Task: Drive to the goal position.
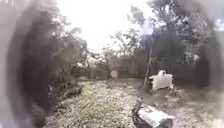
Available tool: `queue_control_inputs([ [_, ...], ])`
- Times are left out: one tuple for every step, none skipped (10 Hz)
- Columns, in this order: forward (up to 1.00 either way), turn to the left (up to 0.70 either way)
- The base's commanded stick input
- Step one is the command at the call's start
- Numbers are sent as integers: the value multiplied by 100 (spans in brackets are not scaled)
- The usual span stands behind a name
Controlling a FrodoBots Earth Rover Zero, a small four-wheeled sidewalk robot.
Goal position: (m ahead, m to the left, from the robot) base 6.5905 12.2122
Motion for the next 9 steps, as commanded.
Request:
queue_control_inputs([
  [50, 0],
  [50, 0],
  [50, 0],
  [50, 0],
  [50, 0],
  [50, 0],
  [50, 0],
  [50, 0],
  [50, 0],
])
